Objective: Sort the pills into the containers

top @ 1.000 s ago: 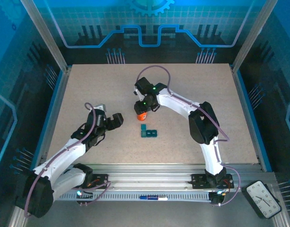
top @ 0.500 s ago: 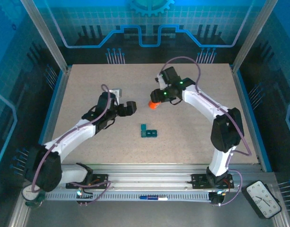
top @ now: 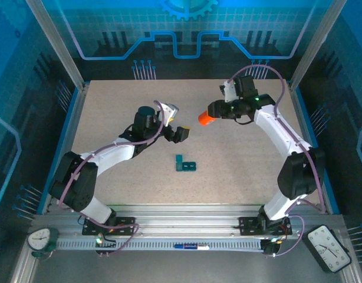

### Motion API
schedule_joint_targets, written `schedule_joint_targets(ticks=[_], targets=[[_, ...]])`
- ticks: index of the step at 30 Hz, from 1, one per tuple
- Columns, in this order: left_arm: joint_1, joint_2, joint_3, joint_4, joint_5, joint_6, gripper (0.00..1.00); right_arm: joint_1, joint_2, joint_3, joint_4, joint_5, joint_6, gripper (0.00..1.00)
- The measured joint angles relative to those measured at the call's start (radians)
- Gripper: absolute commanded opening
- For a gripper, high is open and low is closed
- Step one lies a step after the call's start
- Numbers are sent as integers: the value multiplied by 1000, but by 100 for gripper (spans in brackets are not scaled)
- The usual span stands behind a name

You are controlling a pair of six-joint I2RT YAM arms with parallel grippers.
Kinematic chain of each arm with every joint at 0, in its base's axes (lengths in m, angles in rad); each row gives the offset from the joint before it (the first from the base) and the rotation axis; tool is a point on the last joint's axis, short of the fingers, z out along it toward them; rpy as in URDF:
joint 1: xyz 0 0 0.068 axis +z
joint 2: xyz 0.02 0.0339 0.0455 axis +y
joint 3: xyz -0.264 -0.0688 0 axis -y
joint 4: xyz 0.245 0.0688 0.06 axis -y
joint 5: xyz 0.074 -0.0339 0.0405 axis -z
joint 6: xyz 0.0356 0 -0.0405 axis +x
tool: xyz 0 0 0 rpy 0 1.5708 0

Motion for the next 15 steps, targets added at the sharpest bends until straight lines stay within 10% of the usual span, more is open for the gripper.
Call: schedule_joint_targets(ticks=[15], targets=[[0,152,14,190,210,90,98,-23,10,71,-52,-213,-59,47]])
